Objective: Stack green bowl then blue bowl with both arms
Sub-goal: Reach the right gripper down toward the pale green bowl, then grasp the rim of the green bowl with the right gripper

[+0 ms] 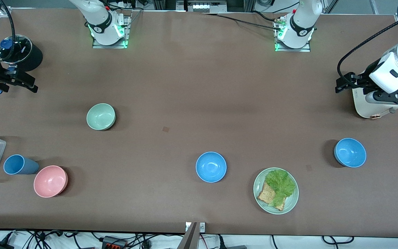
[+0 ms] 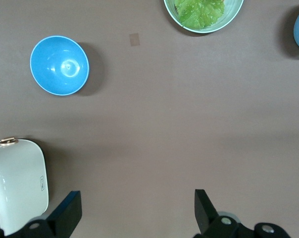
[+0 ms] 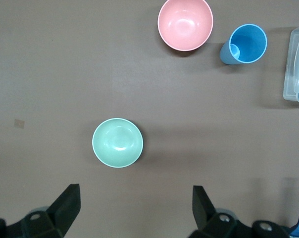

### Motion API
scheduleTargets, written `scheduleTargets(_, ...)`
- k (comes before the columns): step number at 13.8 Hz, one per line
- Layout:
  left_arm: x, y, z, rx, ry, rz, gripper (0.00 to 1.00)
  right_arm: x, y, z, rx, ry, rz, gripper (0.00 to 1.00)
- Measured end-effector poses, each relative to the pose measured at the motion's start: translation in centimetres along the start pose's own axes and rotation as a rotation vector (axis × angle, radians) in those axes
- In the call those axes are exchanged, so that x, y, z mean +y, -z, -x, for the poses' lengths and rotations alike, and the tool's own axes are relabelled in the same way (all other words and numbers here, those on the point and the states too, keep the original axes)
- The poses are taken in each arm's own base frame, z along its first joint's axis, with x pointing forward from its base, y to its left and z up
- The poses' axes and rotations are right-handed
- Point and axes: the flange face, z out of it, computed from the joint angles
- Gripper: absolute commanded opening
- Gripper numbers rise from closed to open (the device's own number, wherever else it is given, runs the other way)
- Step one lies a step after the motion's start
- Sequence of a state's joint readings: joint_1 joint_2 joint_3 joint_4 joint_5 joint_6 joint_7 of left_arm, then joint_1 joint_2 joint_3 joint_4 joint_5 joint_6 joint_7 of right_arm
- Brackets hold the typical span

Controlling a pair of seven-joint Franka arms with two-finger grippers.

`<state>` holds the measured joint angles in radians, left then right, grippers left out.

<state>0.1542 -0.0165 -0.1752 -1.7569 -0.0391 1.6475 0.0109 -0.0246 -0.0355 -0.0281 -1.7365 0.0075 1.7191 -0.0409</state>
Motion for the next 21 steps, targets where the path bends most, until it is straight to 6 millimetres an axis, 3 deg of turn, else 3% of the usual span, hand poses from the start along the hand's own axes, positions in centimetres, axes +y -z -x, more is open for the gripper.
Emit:
scheduleTargets(7,-0.2,0.2,-0.5,-0.024,0.002,0.005,1.00,0.0,-0.3,0.0,-0.007,0.001,0.001,1.00)
scheduleTargets(9,-0.5,0.3,-0.8,-0.037,0.004,0.008,1.00,-0.2,-2.3,-0.5,-0.046,0.003,0.000,1.00)
scheduleTargets(12,-0.6,0.6,-1.3,-0.037,0.005,0.011,1.00,-0.3,-9.3,-2.5,-0.151,0.008,0.001,1.00)
scheduleTargets(16,-0.8,0.4,-1.4,-0.046,0.009,0.013,1.00,-0.3,-20.8,-4.6,-0.271,0.010,0.003,1.00)
scheduleTargets(19,-1.0,0.4,-1.4,-0.050,0.013,0.013,1.00,-0.2,-29.6,-4.3,-0.332,0.010,0.003,1.00)
scheduleTargets(21,-1.3,0.5,-1.4,-0.049,0.018,0.014,1.00,-0.2,-33.9,-3.3,-0.372,0.011,0.003,0.96)
